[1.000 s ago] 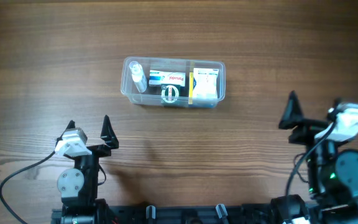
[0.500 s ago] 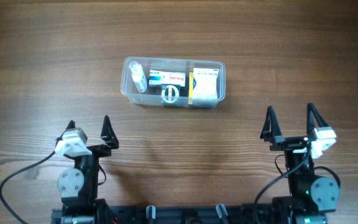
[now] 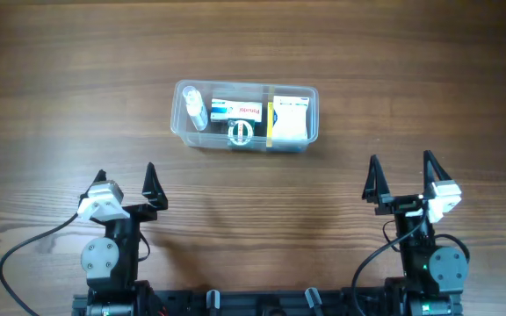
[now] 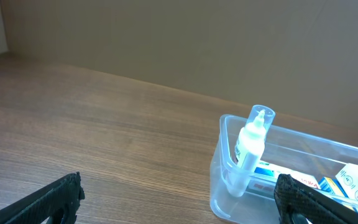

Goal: Pack container

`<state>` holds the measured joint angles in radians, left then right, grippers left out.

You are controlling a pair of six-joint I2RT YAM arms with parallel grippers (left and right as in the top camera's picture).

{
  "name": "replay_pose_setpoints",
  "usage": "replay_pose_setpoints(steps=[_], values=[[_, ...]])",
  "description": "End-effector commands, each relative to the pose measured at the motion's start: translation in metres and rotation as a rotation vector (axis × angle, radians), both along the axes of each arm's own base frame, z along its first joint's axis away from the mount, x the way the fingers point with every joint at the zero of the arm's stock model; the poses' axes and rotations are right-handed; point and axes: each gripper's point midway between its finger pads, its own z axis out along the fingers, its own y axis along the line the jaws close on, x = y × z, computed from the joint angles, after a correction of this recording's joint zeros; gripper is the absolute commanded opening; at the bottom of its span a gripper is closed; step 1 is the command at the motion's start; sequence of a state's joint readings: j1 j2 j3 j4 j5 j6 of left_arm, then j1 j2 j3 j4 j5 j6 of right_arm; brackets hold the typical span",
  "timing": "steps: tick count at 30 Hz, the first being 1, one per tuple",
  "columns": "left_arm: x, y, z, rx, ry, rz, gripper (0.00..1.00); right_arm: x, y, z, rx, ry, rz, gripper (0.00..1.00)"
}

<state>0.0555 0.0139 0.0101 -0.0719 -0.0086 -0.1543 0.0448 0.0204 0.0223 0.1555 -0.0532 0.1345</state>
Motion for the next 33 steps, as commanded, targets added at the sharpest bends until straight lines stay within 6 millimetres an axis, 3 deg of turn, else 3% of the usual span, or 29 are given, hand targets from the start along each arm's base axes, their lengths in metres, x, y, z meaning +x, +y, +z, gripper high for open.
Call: replay_pose_setpoints(steps=[1,6,33], values=[[0.0,0.0,-0.001,0.018,-0.002,-0.003,1.0,0.001,0.003,-0.016,-0.007,0.046,0.021,1.0],[0.0,0.0,-0.001,0.018,-0.001,-0.003,1.0,0.002,0.004,-0.042,-0.011,0.153,0.028,1.0],[0.0,0.0,-0.001,0.018,-0.002,-0.003,1.0,0.003,-0.006,-0.042,-0.008,0.155,-0.02,1.0]])
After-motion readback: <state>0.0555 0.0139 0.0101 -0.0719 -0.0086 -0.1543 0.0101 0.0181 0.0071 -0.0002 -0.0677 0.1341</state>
